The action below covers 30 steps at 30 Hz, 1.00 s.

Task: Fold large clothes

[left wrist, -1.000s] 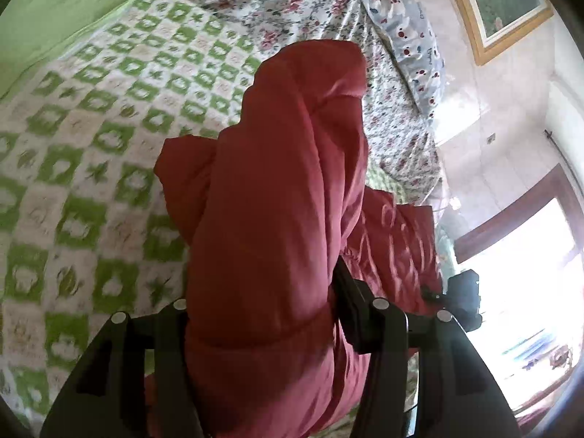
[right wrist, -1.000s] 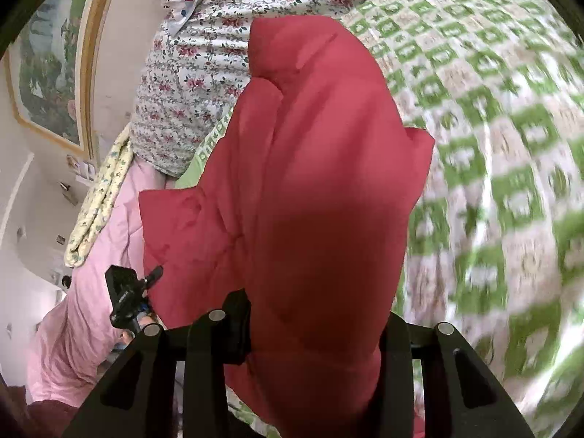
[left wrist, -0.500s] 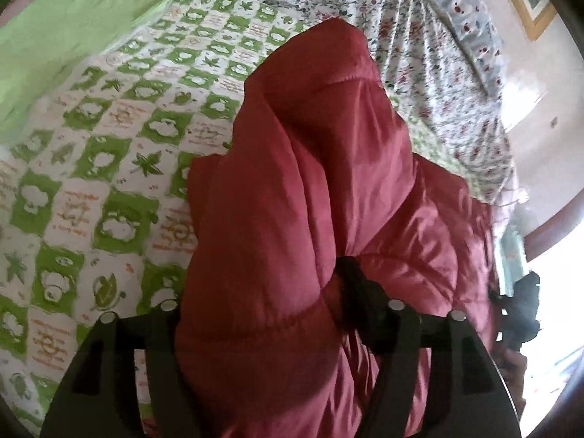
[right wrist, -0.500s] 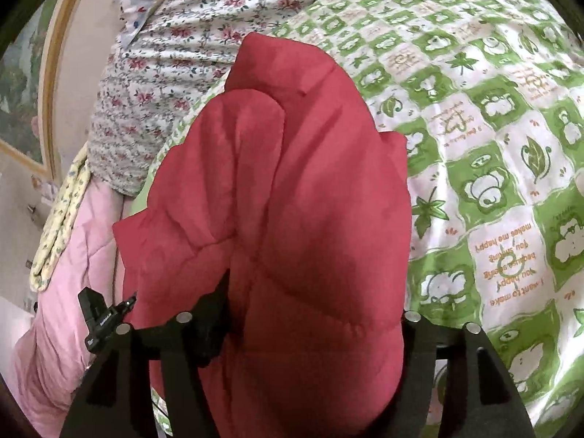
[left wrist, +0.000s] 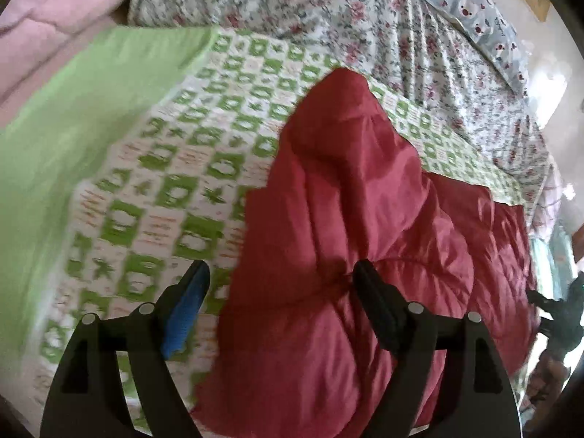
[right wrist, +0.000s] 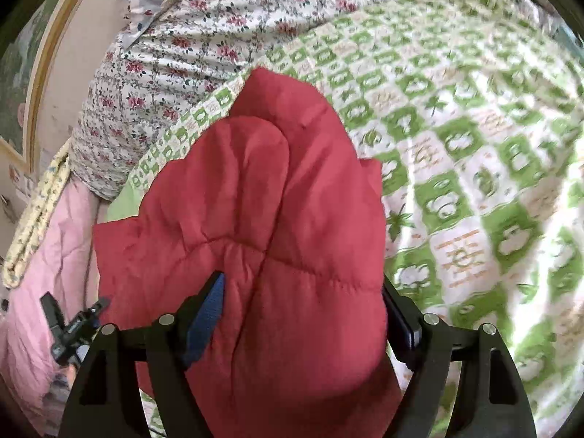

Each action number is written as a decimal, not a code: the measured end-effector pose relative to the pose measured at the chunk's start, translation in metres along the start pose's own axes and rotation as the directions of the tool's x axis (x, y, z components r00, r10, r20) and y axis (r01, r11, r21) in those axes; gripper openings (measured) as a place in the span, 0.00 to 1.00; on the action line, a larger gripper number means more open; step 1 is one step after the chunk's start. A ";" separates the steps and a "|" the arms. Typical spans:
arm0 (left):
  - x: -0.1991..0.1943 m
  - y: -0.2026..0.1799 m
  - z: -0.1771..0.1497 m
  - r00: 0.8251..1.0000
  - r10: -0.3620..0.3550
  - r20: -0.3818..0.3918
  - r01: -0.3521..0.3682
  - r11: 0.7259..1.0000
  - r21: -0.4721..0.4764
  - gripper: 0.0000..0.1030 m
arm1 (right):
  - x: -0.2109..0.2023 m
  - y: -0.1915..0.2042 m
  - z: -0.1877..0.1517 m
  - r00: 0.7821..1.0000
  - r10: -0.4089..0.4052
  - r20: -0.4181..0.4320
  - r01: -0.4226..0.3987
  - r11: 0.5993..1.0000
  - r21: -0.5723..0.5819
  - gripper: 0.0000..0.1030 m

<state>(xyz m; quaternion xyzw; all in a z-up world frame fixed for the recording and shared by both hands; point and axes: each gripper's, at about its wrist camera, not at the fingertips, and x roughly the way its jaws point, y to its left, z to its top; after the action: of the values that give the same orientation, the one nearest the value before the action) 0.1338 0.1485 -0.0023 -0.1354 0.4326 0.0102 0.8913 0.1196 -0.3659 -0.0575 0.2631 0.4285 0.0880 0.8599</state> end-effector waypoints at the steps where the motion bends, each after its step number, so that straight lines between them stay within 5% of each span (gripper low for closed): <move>1: -0.002 0.003 0.000 1.000 0.002 0.002 -0.002 1.000 -0.003 0.79 | -0.003 0.002 -0.001 1.000 -0.011 0.010 0.011 1.000 -0.004 0.78; 12: -0.025 0.000 -0.007 1.000 -0.011 0.007 0.011 1.000 0.002 0.79 | -0.036 0.031 -0.015 0.988 -0.104 0.116 0.116 0.987 -0.110 0.79; 30: -0.040 -0.065 -0.033 0.998 -0.031 -0.050 0.040 0.983 0.179 0.79 | -0.018 0.104 -0.050 0.993 -0.103 0.055 0.115 0.936 -0.331 0.79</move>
<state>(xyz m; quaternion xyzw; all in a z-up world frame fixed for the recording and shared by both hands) 0.0922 0.0819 0.0240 -0.0623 0.4502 -0.0480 0.8894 0.0774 -0.2656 -0.0147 0.0911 0.4055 0.1068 0.9033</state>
